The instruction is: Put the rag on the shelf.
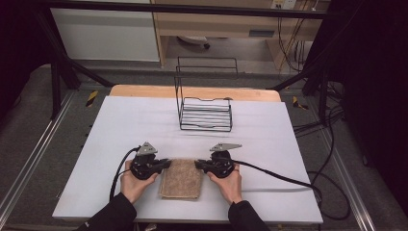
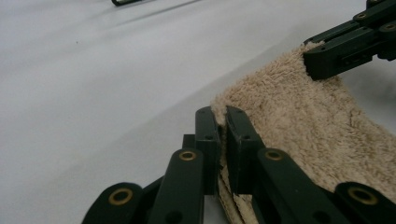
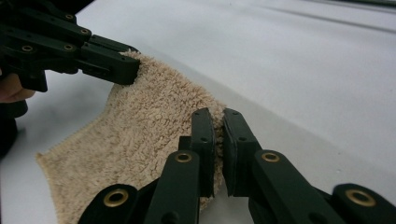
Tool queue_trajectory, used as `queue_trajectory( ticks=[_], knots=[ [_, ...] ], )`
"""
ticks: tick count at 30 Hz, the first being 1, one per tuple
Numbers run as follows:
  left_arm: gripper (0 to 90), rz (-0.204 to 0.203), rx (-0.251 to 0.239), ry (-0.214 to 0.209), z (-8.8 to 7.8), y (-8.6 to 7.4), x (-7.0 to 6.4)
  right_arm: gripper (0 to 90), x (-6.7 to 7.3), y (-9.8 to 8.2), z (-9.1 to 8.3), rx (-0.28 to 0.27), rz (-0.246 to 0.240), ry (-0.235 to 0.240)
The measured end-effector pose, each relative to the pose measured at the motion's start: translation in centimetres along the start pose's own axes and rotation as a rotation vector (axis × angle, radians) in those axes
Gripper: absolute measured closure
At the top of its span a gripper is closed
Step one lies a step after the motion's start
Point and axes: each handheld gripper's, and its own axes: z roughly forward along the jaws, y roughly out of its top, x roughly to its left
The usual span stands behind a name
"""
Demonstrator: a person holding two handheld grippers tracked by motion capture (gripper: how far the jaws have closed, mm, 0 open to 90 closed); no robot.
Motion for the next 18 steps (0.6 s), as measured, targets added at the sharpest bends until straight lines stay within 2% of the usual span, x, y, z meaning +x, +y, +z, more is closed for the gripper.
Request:
queue_trajectory(
  ticks=[1, 2, 10, 18],
  knots=[
    [84.1, 0.000, -0.007, -0.002, -0.2, 0.0, -0.1, 84.6, 0.0, 0.0, 0.0, 0.000, 0.000, 0.000],
    [84.0, 0.002, -0.012, -0.002, -0.4, 0.0, -0.1, 84.6, 0.2, 0.2, -0.2, -0.009, -0.020, -0.002],
    [84.1, -0.002, -0.042, -0.003, -1.5, 0.2, -0.4, 84.7, 1.0, 0.7, -0.9, -0.041, -0.049, 0.006],
    [84.1, 0.008, -0.086, -0.009, -2.5, 0.5, -0.8, 84.7, 1.2, 1.2, -1.8, -0.078, -0.053, 0.015]
  ],
)
